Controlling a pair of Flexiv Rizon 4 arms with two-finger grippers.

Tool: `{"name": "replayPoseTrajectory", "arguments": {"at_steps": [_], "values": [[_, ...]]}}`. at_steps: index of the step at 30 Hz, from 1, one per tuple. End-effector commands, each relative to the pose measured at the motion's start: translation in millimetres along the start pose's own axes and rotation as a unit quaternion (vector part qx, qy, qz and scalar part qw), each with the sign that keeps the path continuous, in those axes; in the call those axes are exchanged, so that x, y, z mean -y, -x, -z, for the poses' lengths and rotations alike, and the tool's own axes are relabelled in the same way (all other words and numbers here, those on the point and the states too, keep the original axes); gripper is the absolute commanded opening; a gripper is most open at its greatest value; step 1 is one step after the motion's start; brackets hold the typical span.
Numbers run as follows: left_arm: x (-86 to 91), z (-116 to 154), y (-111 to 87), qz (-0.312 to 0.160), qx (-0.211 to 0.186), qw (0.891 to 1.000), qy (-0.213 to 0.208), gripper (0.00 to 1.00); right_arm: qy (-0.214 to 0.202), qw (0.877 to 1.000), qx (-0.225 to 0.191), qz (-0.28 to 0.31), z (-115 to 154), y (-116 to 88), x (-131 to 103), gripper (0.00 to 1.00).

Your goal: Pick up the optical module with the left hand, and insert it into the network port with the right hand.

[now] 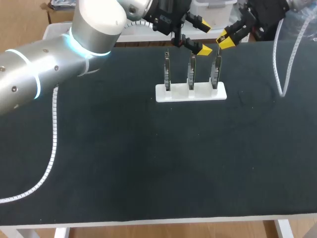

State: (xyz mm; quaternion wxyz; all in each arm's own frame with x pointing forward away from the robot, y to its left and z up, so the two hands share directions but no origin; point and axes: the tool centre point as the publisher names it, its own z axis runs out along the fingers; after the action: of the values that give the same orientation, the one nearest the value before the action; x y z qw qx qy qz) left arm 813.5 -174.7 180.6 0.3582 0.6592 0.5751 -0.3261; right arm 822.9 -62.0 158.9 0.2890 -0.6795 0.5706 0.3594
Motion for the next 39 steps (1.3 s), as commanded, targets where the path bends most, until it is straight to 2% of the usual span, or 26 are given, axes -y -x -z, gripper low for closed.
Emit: {"name": "replayPoseTrajectory", "arguments": {"at_steps": [1, 31, 39], "values": [[-0.2, 0.0, 0.8, 0.000, -0.002, 1.000, 0.000, 1.00, 0.022, 1.000, -0.004, -0.002, 0.0, 0.4, 11.7, 0.00], [-0.2, 0.0, 0.8, 0.000, -0.002, 1.000, 0.000, 1.00, 0.030, 0.999, -0.002, -0.017, -7.1, -13.0, 12.5, 0.00], [-0.2, 0.0, 0.8, 0.000, -0.002, 1.000, 0.000, 1.00, 0.016, 1.000, -0.004, 0.006, 3.8, 3.0, 15.1, 0.00]]}}
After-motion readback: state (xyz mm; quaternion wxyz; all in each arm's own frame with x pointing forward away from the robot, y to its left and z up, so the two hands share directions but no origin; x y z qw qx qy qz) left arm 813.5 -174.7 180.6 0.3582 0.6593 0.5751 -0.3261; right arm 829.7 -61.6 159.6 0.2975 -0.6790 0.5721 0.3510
